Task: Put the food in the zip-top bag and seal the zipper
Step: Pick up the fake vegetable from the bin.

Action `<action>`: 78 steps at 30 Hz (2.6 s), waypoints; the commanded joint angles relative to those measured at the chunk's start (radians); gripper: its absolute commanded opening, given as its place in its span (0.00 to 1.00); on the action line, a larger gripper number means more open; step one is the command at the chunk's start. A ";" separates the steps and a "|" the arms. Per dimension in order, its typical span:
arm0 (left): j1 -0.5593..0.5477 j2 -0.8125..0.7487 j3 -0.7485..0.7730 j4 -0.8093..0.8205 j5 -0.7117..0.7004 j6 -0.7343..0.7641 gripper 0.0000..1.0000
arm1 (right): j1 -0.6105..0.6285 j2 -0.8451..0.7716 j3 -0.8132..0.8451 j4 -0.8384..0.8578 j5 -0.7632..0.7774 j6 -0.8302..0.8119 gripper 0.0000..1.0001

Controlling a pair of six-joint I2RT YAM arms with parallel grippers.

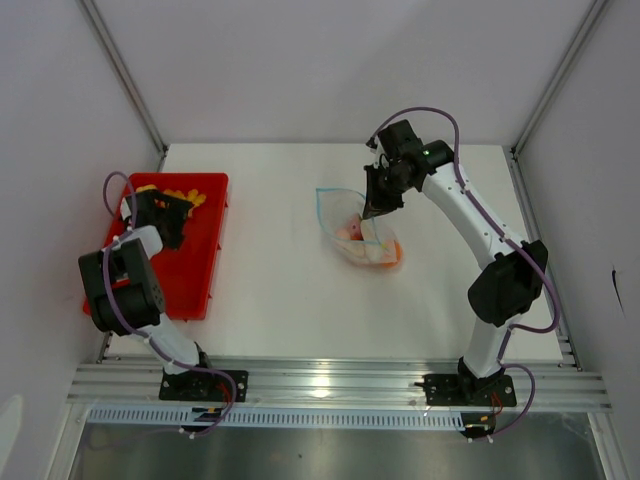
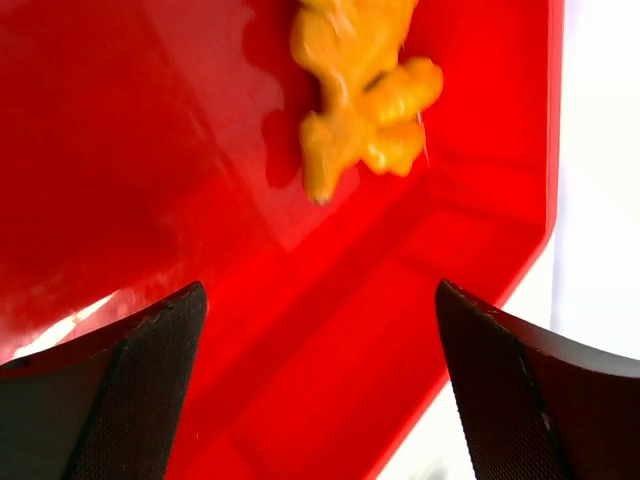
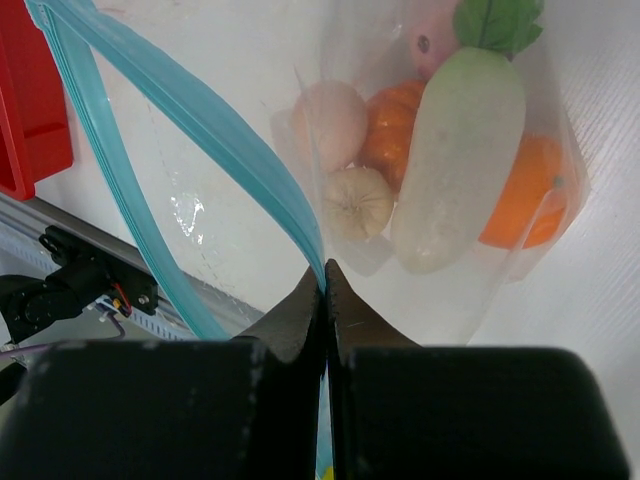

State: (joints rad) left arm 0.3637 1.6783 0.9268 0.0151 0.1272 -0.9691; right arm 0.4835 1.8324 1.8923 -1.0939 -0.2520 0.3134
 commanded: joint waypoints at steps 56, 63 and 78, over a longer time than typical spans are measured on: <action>-0.026 0.287 0.395 -0.128 0.068 0.032 0.64 | 0.021 -0.018 0.088 0.008 0.030 -0.019 0.00; -0.029 0.288 0.449 -0.277 0.055 0.076 0.62 | 0.023 -0.018 0.087 0.017 0.028 -0.016 0.00; -0.066 0.302 0.342 -0.129 0.134 0.035 0.59 | 0.026 -0.025 0.079 0.009 0.034 -0.020 0.00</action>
State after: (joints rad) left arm 0.3073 1.9923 1.2648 -0.1364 0.2508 -0.9173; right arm 0.5030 1.8214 1.9385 -1.0904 -0.2249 0.3084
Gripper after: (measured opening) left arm 0.591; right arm 0.003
